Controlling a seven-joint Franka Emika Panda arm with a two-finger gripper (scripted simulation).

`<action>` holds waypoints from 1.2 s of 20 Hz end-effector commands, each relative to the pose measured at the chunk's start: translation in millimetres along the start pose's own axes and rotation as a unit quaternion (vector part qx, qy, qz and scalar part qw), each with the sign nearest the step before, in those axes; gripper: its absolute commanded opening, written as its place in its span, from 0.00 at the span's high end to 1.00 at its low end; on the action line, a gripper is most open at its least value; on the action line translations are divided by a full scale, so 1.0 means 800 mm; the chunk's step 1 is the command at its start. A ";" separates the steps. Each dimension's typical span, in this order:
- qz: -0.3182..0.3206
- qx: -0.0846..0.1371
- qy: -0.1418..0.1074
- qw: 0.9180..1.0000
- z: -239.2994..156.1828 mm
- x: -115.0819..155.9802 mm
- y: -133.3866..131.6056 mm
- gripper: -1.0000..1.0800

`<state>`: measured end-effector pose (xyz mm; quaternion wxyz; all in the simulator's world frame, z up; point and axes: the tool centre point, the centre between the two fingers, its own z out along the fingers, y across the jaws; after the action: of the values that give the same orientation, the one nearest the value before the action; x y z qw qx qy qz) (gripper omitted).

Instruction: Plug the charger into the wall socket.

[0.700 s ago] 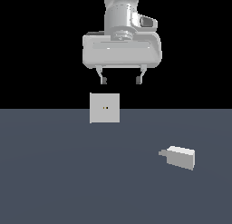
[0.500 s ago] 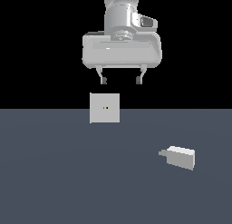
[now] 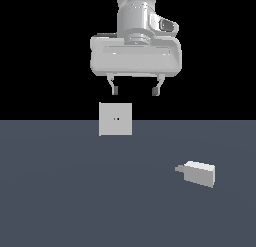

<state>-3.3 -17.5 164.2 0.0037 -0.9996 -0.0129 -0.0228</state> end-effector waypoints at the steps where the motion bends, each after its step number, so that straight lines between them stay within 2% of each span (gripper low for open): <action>1: -0.017 0.001 0.002 1.000 0.004 -0.007 0.003 0.04; 12: -0.118 0.010 0.014 0.993 0.030 -0.045 0.022 0.04; 24: -0.224 0.020 0.027 0.974 0.060 -0.079 0.051 0.04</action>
<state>-60.3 -56.2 116.3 0.0177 -0.9734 -0.2234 -0.0482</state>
